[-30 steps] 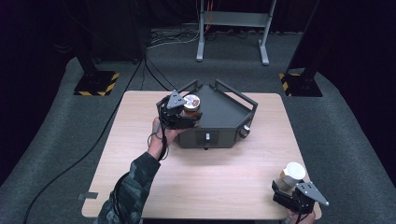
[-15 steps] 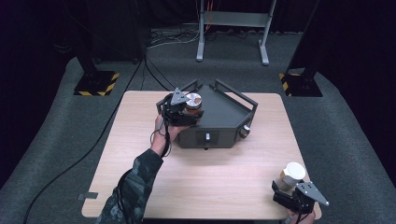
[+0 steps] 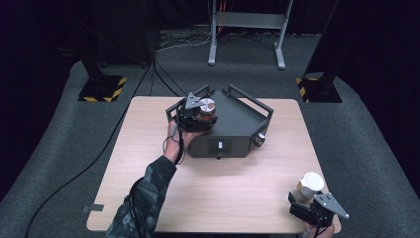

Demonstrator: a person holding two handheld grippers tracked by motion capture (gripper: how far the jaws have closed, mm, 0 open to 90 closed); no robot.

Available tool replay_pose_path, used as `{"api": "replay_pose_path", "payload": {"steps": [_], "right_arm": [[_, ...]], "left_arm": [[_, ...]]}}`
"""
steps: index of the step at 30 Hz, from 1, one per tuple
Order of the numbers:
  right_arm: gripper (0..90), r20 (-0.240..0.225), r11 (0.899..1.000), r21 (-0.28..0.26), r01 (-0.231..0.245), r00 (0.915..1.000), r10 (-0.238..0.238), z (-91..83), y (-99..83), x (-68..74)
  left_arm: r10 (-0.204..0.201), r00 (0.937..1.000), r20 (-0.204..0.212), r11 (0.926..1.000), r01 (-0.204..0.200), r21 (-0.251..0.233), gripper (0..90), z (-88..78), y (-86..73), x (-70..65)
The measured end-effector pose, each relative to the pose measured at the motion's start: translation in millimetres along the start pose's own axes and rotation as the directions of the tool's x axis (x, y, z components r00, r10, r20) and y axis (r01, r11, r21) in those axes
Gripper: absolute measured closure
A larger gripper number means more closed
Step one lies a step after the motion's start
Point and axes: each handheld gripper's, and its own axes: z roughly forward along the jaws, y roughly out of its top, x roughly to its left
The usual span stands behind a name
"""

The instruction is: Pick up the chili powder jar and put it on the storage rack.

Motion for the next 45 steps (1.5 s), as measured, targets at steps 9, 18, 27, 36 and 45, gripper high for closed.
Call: {"api": "replay_pose_path", "payload": {"steps": [9, 18, 27, 36, 45], "right_arm": [[0.0, 0.0, 1.0, -0.001, 0.001, 1.0, -0.001, -0.1, -0.2, 0.0], [0.0, 0.0, 1.0, -0.002, 0.002, 1.0, -0.002, -0.1, -0.4, 0.1], [0.0, 0.0, 1.0, -0.002, 0.003, 1.0, -0.003, -0.2, -0.4, 0.1], [0.1, 0.001, 1.0, -0.003, 0.003, 1.0, -0.003, -0.2, -0.5, 0.3], [0.1, 0.0, 1.0, -0.001, 0.003, 1.0, -0.003, -0.1, -0.3, 0.2]], "left_arm": [[-0.009, 1.0, -0.001, 1.0, 0.009, 0.005, 31.7, 8.0, 0.3, -0.9], [-0.011, 0.9999, 0.004, 0.9997, 0.011, 0.022, 31.7, 14.9, 0.6, -2.0], [-0.018, 0.9998, 0.005, 0.9993, 0.018, 0.032, 31.7, 18.7, -0.1, -0.6], [-0.021, 0.9997, 0.016, 0.9989, 0.02, 0.043, 31.7, 22.2, -1.6, 1.7], [-0.038, 0.9988, 0.032, 0.9987, 0.037, 0.035, 31.7, 23.5, -6.6, 6.7]]}}
